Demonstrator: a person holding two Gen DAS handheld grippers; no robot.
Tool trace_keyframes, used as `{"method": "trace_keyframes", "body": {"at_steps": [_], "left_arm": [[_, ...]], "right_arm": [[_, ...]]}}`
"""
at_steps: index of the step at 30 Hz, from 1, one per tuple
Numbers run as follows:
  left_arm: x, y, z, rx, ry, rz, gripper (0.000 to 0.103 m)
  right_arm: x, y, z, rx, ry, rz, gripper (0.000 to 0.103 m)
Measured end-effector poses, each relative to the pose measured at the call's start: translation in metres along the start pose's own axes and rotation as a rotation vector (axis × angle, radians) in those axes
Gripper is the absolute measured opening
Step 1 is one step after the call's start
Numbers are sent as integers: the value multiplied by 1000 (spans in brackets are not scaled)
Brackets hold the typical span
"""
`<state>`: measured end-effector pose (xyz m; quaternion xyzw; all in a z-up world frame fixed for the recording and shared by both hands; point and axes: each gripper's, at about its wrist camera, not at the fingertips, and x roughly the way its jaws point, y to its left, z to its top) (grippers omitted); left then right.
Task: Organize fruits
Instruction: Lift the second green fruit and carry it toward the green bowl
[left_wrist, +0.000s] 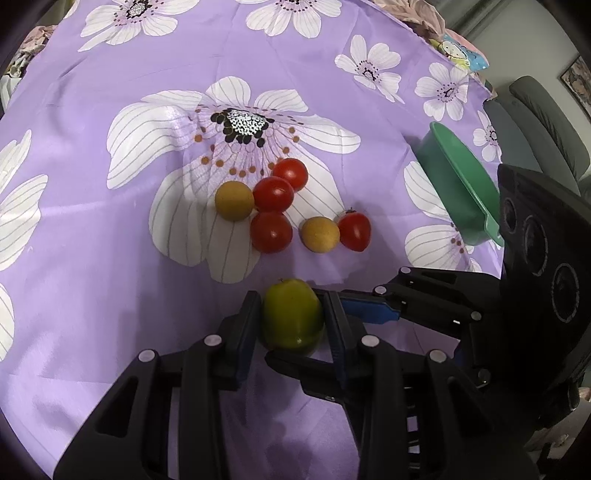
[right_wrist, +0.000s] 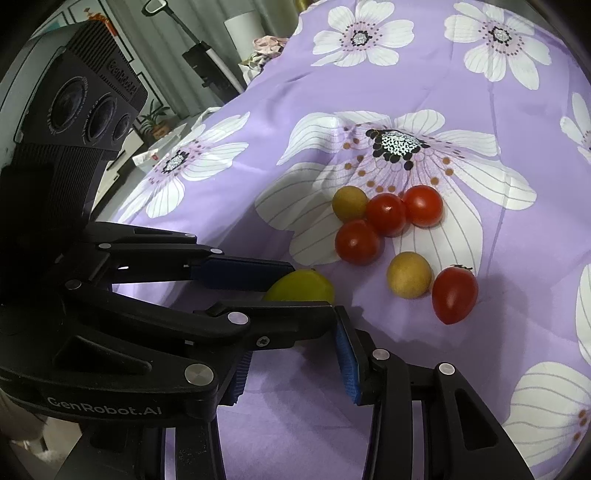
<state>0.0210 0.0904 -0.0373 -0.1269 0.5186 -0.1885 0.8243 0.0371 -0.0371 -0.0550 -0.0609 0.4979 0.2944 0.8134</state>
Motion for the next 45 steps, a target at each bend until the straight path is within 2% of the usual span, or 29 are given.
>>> {"method": "trace_keyframes", "body": {"at_steps": [28,45], "left_arm": [[-9,-45,-8,67,-32,-22,34],[-5,-69,-10,106,-24,-17,34]], "right_arm": [[-41,2,-22,34,-80,-57,43],[-60,-6,-38,58,-112,-60,43]]}}
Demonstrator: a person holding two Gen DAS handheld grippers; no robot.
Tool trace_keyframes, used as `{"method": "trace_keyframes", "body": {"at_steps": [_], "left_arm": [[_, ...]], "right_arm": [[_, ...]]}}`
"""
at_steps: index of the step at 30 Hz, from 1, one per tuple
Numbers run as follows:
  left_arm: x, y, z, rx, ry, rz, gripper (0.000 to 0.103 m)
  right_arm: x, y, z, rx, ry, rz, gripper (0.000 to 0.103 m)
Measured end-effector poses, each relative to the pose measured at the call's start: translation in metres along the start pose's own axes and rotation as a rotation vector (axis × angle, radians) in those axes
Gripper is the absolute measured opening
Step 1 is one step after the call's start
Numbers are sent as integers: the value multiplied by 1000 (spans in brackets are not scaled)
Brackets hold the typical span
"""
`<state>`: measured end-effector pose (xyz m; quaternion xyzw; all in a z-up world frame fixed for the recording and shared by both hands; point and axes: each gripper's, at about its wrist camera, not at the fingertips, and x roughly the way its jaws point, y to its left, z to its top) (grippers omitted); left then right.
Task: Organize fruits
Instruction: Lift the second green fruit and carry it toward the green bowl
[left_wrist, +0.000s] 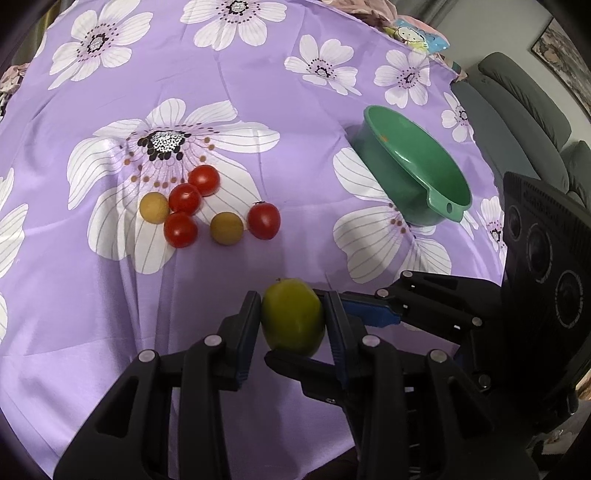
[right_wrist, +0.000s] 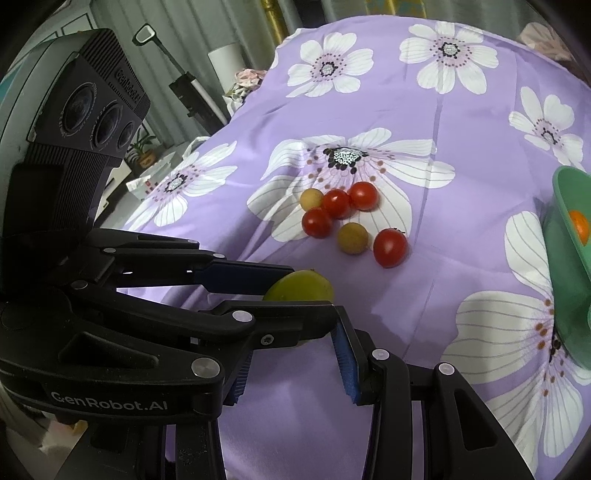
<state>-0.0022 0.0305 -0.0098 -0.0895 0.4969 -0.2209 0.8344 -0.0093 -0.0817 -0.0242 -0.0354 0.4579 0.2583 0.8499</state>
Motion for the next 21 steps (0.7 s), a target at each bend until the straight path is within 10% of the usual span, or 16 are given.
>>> {"method": "trace_keyframes", "body": {"at_steps": [21], "left_arm": [[3,-23,7,57,-2,18,34]], "right_arm": [[-19,-12,-6,21,-47,-13,43]]}}
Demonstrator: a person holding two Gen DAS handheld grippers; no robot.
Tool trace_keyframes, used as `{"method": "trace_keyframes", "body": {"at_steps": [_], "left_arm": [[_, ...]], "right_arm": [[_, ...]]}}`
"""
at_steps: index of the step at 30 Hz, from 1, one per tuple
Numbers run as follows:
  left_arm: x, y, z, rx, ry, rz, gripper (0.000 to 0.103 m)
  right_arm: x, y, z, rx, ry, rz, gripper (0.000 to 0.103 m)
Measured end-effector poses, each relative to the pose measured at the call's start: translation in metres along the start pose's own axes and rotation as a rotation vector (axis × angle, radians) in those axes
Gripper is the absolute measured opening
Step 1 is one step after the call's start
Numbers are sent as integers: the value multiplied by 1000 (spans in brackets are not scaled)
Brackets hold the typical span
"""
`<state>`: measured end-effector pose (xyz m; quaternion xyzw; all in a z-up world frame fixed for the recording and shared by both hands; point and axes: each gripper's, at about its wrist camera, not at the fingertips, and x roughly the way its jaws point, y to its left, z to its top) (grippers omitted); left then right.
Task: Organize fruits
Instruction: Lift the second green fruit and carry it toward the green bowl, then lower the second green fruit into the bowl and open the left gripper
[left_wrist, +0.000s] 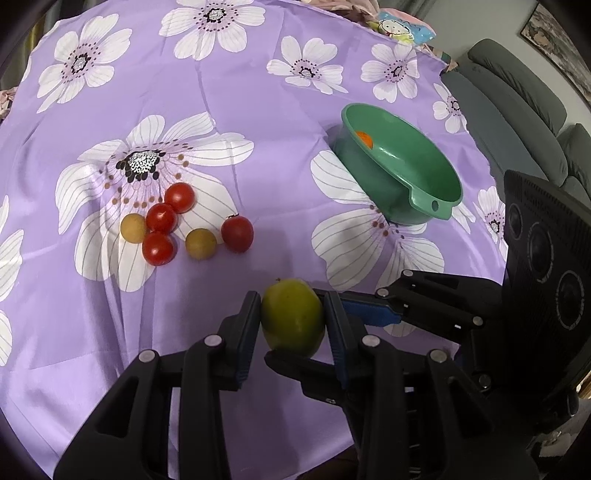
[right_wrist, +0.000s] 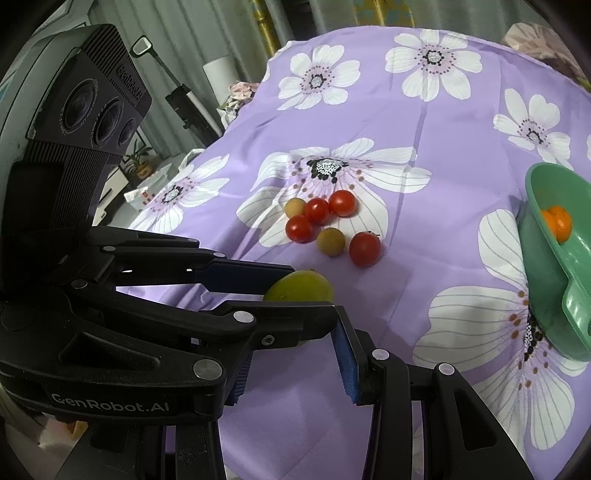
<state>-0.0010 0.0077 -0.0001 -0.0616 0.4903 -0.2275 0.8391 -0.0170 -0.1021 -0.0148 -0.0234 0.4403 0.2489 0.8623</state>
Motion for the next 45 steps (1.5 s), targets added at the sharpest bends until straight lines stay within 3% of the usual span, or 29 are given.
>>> {"method": "trace_keyframes", "body": {"at_steps": [45], "left_arm": [[16,-63,50,176,-25,13,34]], "right_arm": [[-50,-52,2,80,-161,-62,43]]}}
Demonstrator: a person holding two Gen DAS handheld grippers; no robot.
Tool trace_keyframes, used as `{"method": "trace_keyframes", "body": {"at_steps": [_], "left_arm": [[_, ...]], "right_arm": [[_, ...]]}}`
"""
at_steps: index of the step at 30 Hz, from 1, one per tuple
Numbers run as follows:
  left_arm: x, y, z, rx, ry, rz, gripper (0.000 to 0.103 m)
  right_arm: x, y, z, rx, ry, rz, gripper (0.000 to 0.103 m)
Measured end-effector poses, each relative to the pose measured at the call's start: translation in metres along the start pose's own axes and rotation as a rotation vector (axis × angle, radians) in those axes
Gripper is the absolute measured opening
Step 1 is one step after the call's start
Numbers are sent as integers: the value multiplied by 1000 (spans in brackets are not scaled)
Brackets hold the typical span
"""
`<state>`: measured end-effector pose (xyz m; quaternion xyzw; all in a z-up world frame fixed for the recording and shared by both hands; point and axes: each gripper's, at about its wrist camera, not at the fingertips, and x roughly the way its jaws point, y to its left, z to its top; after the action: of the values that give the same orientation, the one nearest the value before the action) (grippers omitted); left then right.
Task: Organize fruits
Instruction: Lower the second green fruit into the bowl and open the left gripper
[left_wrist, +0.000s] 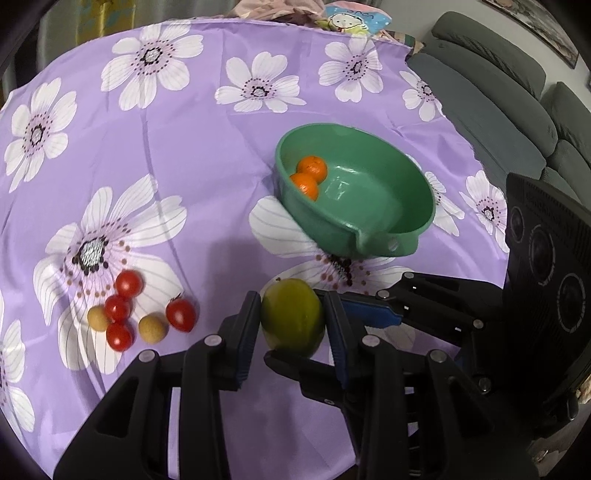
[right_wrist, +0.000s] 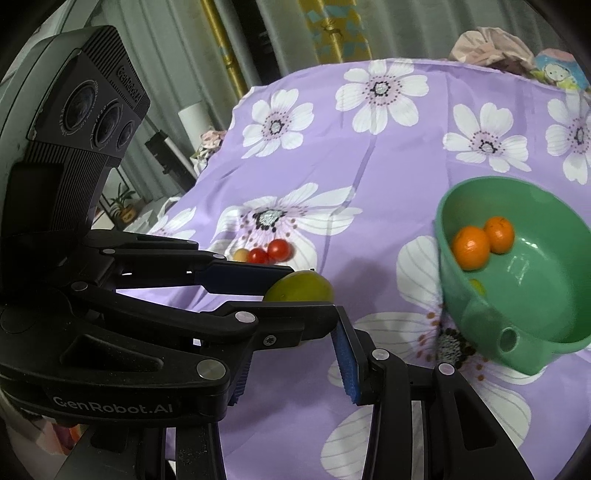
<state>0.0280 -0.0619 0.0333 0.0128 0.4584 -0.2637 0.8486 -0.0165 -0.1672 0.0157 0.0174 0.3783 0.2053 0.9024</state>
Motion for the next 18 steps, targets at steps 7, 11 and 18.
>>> {"method": "trace_keyframes", "body": {"at_steps": [7,11,18], "left_arm": [[6,-14,13,33,-4,-12,34],[10,-20,19,44,-7,-21,34],[15,-29,28,69,-8,-29,34]], "right_arm": [[-9,-14,2,21,-26,-23,43],[-15,-22,3,35,-43,-38,43],[-20,-30,3,51,-62,-57,43]]}}
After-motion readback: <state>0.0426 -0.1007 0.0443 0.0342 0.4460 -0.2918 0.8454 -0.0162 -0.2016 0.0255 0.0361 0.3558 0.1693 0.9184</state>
